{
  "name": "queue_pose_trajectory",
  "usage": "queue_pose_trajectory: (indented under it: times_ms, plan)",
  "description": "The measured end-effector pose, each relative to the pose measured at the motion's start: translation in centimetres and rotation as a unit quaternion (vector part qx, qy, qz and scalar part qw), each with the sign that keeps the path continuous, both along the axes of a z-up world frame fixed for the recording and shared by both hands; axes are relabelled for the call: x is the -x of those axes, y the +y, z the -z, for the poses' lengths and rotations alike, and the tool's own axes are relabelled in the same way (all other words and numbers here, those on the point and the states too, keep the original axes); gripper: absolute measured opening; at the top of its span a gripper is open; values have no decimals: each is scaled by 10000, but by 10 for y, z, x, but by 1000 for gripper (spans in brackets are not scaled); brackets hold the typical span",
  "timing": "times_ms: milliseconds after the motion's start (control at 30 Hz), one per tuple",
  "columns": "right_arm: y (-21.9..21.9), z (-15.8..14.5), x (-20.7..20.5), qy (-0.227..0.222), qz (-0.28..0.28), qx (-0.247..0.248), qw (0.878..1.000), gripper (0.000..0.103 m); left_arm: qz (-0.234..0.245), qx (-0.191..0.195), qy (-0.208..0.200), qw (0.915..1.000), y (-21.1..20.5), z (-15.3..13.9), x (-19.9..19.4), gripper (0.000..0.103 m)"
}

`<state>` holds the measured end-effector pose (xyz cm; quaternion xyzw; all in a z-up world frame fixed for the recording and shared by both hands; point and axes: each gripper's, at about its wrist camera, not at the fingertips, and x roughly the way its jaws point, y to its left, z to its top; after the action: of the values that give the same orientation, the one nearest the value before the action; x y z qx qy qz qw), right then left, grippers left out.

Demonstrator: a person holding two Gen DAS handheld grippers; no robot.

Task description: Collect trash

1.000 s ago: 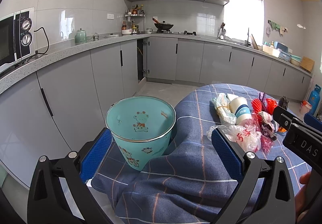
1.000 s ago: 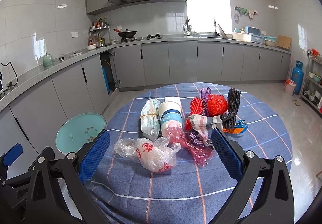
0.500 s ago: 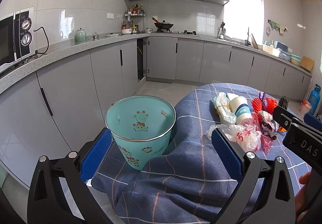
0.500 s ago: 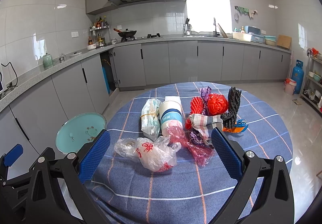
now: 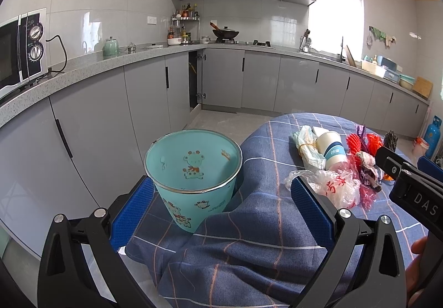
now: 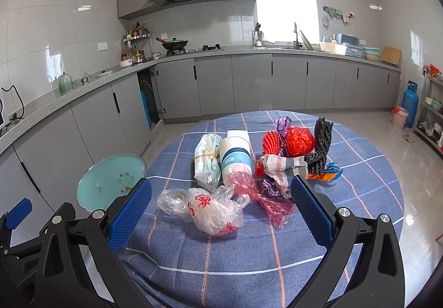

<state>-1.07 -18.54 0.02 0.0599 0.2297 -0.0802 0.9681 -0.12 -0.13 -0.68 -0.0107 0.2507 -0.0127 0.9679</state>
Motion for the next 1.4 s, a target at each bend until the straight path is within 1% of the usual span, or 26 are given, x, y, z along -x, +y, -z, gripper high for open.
queue_pose_trajectory:
  times_ms: [600,933,1033,1167,1267,1300,1367,1400]
  plan:
    - [1,5,-5,83,-13,-44,10000,99,-15,15,68,10000,2,1,-5,97]
    - [-4,10,-10,186,-4,-99,9998,99,73,15,166,9998,0,5,-10,97]
    - [-14,11,-11,173,125,-106,9997,99,180,20,245,9995,-2,7,-13,97]
    - [-39,17,-8,117,440,-70,9989,99,296,-27,343,9990,-7,13,-19,97]
    - [-60,26,-5,186,587,-28,9981,98,515,19,469,9976,-10,19,-25,97]
    - [-67,31,-5,226,591,-63,9980,97,622,36,525,9967,-13,22,-27,97]
    - [-75,38,-5,306,565,-133,9978,89,774,47,591,9952,-17,26,-31,96]
    - [-79,41,-6,356,536,-181,9978,77,907,71,644,9938,-21,28,-34,95]
